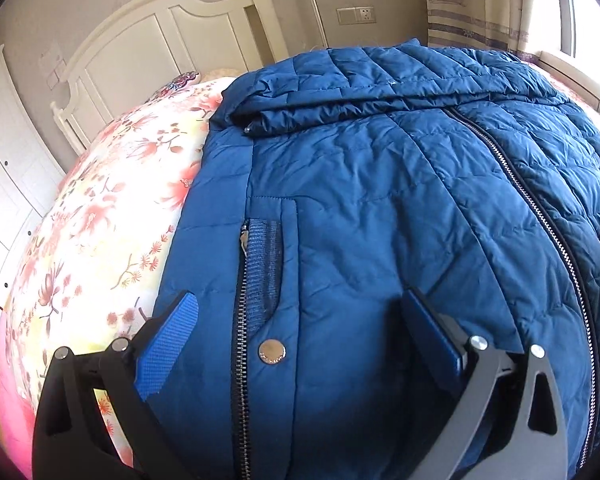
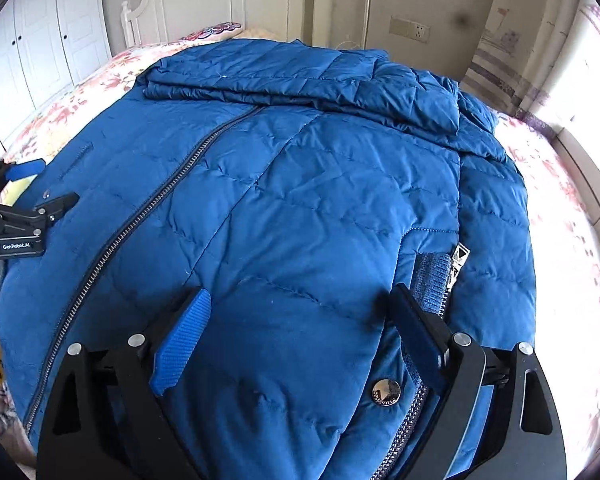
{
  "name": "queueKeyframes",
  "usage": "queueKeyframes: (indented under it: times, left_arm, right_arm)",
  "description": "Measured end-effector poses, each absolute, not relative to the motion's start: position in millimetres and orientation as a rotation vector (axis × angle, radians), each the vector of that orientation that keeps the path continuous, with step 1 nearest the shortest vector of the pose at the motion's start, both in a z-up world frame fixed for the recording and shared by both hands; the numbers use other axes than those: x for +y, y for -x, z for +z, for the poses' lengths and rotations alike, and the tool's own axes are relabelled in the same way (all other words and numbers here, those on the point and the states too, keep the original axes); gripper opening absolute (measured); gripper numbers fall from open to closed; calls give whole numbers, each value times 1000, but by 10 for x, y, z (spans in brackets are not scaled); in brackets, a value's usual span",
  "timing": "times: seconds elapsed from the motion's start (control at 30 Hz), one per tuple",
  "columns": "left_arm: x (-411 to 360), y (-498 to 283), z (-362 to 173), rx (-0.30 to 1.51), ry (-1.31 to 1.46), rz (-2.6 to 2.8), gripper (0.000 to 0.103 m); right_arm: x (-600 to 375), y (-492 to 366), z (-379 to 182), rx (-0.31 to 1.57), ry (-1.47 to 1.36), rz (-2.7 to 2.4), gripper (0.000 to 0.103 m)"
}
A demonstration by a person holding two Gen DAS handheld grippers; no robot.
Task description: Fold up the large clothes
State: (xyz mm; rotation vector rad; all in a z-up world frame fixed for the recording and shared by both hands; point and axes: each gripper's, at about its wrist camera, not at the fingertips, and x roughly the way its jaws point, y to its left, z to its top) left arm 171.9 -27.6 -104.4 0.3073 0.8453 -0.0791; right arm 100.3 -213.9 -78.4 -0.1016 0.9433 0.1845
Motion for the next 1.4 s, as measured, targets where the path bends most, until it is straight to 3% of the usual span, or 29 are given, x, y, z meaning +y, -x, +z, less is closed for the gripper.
queueKeyframes:
  times: [0.63, 0.9, 1.03, 1.4]
  left_arm:
    - [-281, -1725, -1048, 849, -309, -75, 101]
    - [-284, -1721, -1047, 847, -315, -69, 101]
    - [-289, -1714, -1044, 845, -315, -67, 101]
    - [-181, -1717, -1025, 865, -242, -89, 101]
  right_arm:
    - [-2349, -851, -765, 965, 56, 142, 90]
    - [-2137, -806, -444, 840, 85, 165, 90]
    - [-1818, -887, -796, 946, 215, 218, 90]
    - [-2217, -793, -610, 889, 120, 128, 91]
